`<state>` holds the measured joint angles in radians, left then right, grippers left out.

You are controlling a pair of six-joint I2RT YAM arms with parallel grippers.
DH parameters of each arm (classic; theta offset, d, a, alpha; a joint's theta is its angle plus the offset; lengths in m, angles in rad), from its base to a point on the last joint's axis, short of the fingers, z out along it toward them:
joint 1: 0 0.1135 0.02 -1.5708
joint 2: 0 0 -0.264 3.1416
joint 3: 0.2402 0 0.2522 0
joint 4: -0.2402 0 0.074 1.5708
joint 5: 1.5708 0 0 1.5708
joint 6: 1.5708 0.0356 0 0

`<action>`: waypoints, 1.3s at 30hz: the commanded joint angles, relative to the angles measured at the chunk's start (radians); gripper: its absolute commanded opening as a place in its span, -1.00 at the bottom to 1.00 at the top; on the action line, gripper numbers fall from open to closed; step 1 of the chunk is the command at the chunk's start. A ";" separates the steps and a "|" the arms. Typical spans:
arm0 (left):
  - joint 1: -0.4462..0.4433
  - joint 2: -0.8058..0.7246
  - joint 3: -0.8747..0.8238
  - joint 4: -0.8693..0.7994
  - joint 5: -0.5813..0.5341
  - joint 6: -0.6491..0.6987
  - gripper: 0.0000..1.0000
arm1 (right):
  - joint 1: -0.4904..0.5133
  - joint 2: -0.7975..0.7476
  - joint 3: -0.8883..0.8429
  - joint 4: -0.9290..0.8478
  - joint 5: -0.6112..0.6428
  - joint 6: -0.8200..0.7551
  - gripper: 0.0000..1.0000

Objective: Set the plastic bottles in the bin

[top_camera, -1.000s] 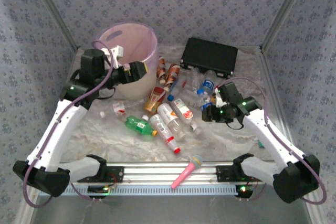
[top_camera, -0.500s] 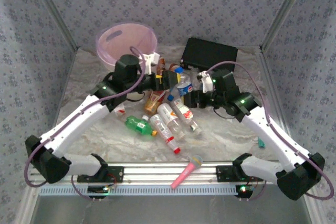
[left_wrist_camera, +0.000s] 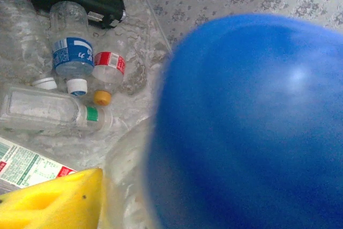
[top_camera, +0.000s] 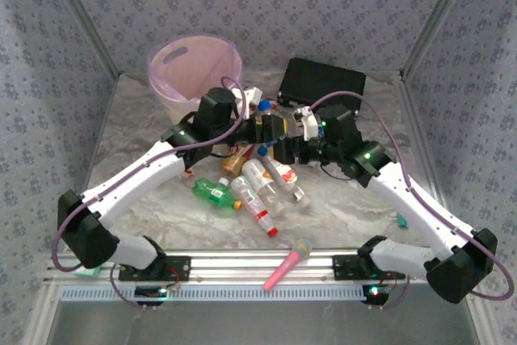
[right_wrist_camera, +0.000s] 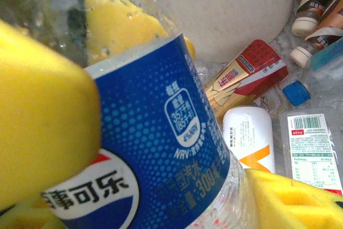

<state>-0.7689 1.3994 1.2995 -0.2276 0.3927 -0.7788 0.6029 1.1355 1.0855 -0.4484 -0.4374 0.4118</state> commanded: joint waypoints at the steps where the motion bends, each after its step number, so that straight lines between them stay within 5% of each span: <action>1: -0.006 0.011 0.035 0.029 -0.010 0.007 0.31 | 0.008 0.009 0.030 0.018 0.000 0.000 0.07; 7: -0.006 0.027 0.058 0.014 -0.018 0.018 0.26 | 0.006 0.012 0.038 0.006 -0.006 -0.014 0.25; 12: 0.022 0.033 0.113 -0.034 -0.038 0.054 0.22 | -0.006 -0.028 0.067 -0.066 -0.009 -0.060 0.98; 18: 0.121 0.061 0.313 -0.180 -0.048 0.174 0.09 | -0.048 -0.131 0.049 -0.216 0.038 -0.095 1.00; 27: 0.390 0.188 0.713 -0.444 -0.120 0.356 -0.97 | -0.178 -0.169 -0.068 -0.380 0.088 -0.058 0.99; 32: 0.502 0.336 0.867 -0.588 -0.146 0.415 -1.00 | -0.189 -0.176 -0.090 -0.421 0.135 -0.053 0.98; 39: 0.533 0.537 1.027 -0.777 -0.243 0.528 -1.00 | -0.204 -0.162 -0.089 -0.483 0.180 -0.046 0.88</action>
<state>-0.2348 1.8935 2.2707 -0.8616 0.1989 -0.3359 0.4046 0.9733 0.9974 -0.8692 -0.2909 0.3626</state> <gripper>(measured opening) 0.534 0.941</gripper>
